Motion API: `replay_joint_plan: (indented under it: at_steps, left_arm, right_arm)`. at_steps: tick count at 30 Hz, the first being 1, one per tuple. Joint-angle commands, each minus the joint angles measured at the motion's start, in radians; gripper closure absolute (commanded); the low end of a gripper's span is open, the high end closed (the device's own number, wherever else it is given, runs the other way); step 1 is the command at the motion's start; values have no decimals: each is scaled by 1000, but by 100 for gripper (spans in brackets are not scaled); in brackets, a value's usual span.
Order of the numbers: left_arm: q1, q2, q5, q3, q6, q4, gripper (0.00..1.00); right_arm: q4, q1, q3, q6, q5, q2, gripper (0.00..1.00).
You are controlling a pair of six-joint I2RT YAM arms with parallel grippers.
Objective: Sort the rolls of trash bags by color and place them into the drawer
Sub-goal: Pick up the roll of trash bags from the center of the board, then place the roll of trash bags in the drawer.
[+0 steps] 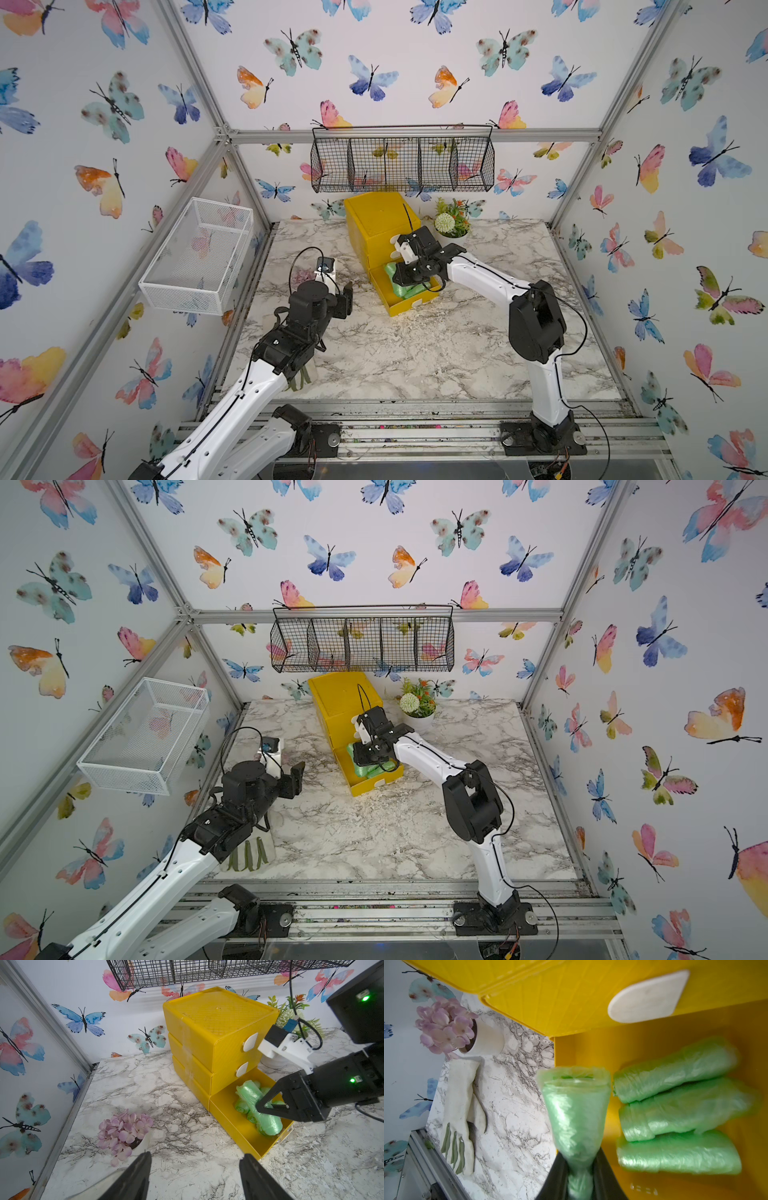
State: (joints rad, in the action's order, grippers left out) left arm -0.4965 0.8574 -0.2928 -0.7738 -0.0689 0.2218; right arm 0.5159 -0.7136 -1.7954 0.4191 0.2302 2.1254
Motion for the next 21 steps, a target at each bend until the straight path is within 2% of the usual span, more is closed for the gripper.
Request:
replay_joint_plan:
  at_steps: [1,21]
  left_arm:
    - [8,-11,12,-4,5,-10,28]
    - [9,-27,27,-2,0,-9,27]
  right_arm:
    - [-70,-19,-20,49,-33,24,79]
    - [-250,-50,128,41,-154,72,78]
